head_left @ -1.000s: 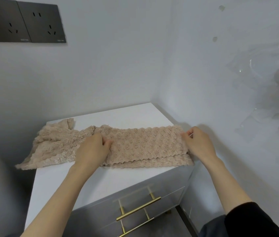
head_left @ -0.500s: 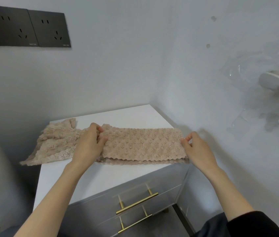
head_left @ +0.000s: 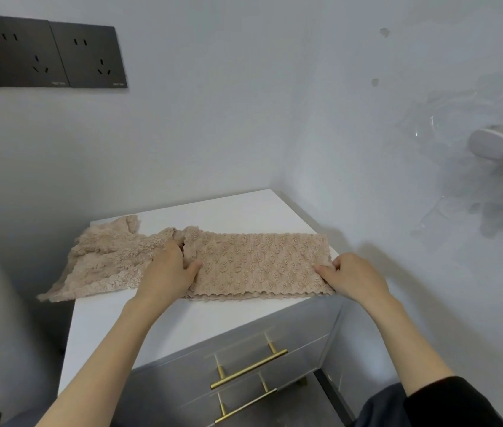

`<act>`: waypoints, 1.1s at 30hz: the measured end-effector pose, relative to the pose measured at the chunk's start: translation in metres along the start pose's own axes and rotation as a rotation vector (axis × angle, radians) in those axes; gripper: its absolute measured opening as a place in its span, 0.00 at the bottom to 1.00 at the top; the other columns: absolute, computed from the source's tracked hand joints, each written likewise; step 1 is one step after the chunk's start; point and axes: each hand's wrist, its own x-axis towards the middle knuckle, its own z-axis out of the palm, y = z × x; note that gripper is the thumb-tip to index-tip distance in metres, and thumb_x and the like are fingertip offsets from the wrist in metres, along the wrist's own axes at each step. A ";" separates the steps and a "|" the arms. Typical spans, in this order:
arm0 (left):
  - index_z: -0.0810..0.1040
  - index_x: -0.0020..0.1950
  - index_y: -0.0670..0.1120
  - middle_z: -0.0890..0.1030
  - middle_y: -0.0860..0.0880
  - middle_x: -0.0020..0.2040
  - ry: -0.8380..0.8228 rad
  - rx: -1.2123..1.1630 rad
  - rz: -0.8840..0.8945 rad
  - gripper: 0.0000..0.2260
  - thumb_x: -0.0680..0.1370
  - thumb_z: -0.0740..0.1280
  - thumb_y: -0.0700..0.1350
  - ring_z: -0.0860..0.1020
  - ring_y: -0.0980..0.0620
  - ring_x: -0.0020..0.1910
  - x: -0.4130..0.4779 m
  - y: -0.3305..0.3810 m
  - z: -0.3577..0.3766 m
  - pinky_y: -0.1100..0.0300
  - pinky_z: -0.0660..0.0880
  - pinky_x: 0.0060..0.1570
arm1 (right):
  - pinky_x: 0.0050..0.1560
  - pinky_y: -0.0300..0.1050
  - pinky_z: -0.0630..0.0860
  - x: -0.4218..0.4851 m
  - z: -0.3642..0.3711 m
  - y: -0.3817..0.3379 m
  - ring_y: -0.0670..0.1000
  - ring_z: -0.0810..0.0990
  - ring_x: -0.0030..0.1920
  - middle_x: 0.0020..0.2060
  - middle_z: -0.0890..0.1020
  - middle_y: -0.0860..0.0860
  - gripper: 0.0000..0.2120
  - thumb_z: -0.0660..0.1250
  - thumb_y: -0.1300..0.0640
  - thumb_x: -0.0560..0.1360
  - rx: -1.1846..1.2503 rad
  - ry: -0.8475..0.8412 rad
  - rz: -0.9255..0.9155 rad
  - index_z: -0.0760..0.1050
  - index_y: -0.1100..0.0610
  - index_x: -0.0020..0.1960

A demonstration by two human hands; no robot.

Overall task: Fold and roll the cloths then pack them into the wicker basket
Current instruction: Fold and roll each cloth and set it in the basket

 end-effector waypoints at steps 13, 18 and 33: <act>0.77 0.55 0.53 0.84 0.53 0.33 -0.522 -0.380 0.093 0.08 0.77 0.67 0.52 0.82 0.56 0.33 -0.027 0.042 0.008 0.72 0.67 0.26 | 0.41 0.31 0.71 0.042 0.002 -0.054 0.50 0.80 0.44 0.38 0.79 0.44 0.09 0.61 0.65 0.76 0.574 0.462 -0.311 0.77 0.54 0.45; 0.62 0.74 0.48 0.84 0.56 0.52 -0.784 -0.594 0.033 0.26 0.79 0.66 0.48 0.83 0.54 0.47 -0.032 0.056 0.018 0.69 0.74 0.39 | 0.64 0.49 0.74 0.061 0.011 -0.089 0.45 0.72 0.67 0.70 0.70 0.46 0.19 0.58 0.66 0.79 0.948 0.116 -0.513 0.74 0.48 0.63; 0.78 0.56 0.57 0.78 0.57 0.30 -0.320 -0.288 0.309 0.09 0.76 0.68 0.49 0.72 0.62 0.28 -0.028 0.043 0.007 0.71 0.66 0.33 | 0.38 0.30 0.73 0.025 -0.009 -0.058 0.39 0.77 0.38 0.45 0.81 0.48 0.04 0.68 0.58 0.76 0.583 -0.134 -0.534 0.80 0.51 0.49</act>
